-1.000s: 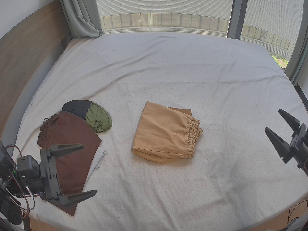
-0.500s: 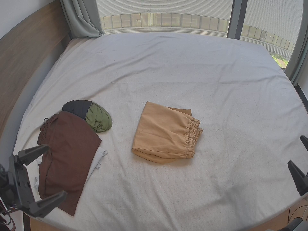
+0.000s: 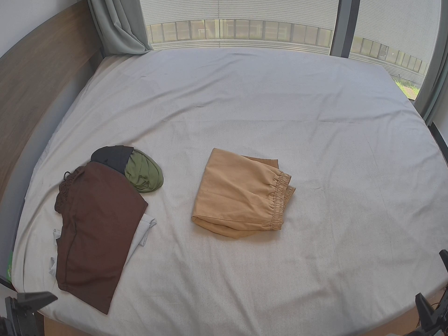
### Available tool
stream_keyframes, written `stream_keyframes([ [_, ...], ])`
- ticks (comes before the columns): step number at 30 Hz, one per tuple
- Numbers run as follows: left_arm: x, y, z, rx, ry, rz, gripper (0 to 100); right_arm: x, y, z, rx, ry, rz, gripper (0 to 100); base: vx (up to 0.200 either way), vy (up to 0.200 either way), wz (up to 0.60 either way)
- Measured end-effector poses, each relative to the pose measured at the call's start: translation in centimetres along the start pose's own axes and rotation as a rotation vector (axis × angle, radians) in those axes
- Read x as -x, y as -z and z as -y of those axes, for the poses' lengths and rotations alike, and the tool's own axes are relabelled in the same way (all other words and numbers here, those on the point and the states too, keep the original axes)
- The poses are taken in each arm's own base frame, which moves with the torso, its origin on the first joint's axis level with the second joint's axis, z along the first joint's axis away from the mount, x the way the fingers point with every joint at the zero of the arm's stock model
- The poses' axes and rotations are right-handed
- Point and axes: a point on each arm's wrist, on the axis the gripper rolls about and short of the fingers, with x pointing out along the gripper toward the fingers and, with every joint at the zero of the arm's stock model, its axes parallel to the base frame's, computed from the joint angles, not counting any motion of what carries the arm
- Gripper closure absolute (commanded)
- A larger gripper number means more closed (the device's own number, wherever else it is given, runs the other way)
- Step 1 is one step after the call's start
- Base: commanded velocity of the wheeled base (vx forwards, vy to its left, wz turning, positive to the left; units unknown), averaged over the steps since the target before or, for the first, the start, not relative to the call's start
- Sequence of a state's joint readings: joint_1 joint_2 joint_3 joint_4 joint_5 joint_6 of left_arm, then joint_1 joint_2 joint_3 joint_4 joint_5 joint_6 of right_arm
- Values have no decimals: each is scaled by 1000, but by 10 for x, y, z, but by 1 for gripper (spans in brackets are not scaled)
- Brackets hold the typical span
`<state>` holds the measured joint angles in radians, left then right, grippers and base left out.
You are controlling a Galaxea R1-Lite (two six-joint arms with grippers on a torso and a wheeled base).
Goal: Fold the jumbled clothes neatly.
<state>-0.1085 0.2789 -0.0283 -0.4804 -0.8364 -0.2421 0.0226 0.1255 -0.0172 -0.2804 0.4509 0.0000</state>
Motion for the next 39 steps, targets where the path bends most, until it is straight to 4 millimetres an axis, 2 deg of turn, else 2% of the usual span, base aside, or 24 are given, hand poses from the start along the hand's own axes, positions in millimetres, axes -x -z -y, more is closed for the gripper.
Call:
stream_keyframes([
  [5, 11, 7, 10, -62, 19, 48, 0, 7, 14, -1, -25, 114, -63, 0, 0, 0, 0],
  [9, 14, 9, 12, -113, -60, 86, 0, 10, 21, -1, -31, 197, -103, 0, 0, 0, 0],
  [19, 19, 21, 1, -216, -553, 50, 0, 13, 24, 2, 13, 353, -123, 0, 0, 0, 0],
  [23, 22, 32, -3, -204, -773, -34, 0, 13, 25, 2, 17, 383, -136, 0, 0, 0, 0],
  [29, 27, 47, -3, -147, -949, -119, 0, 14, 27, 3, 5, 406, -156, 0, 0, 0, 0],
  [39, 29, 50, -2, -139, -996, -106, 0, 14, 29, 3, -21, 435, -165, 0, 0, 0, 0],
])
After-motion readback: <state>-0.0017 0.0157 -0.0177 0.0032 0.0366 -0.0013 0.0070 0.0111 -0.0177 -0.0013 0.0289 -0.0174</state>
